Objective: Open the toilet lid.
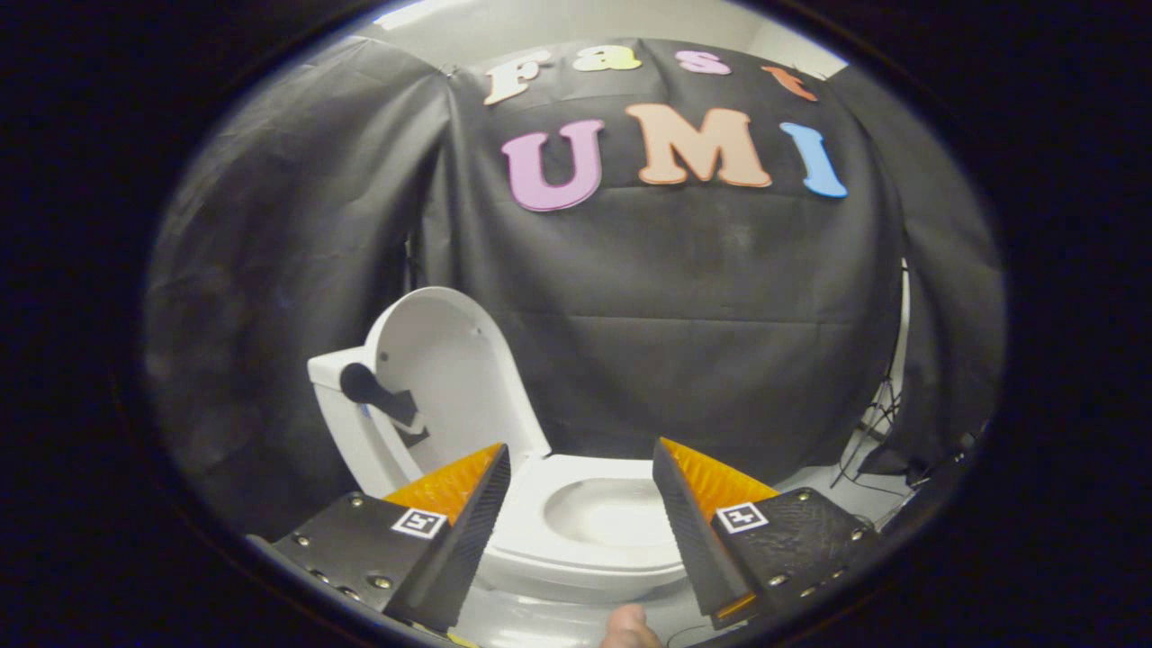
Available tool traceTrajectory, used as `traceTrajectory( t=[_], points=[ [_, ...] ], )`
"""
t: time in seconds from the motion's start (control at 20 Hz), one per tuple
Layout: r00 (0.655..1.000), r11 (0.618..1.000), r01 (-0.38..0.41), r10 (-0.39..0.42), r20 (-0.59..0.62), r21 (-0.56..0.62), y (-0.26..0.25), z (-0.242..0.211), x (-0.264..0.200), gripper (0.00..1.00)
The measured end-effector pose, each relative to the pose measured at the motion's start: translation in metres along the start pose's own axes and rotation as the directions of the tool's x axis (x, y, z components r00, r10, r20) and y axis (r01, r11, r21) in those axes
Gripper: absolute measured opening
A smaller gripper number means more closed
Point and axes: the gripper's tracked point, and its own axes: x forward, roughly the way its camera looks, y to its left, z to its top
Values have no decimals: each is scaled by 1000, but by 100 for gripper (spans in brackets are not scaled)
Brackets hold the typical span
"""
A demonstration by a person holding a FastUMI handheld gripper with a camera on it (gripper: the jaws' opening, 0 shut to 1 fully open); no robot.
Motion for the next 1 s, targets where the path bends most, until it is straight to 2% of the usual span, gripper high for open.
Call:
traceTrajectory(
  t=[0.2, 0.3, 0.35, 0.45, 0.7, 0.9, 1.0],
  points=[
    [999, 996, 19, -21, 26, 93, -38, -2, -5, 93],
    [998, 992, 68, -70, 10, 104, -62, -4, -1, 93],
    [995, 991, 71, -78, 59, 109, -68, 4, -2, 94],
    [990, 993, 98, -104, 95, 69, -82, 16, 1, 96],
    [992, 993, 108, -110, 67, 39, -90, 5, 20, 97],
    [997, 997, 71, -71, 9, -1, -68, -13, 30, 97],
    [995, 993, 96, -95, 9, -66, -64, -14, 30, 97]
  ],
)
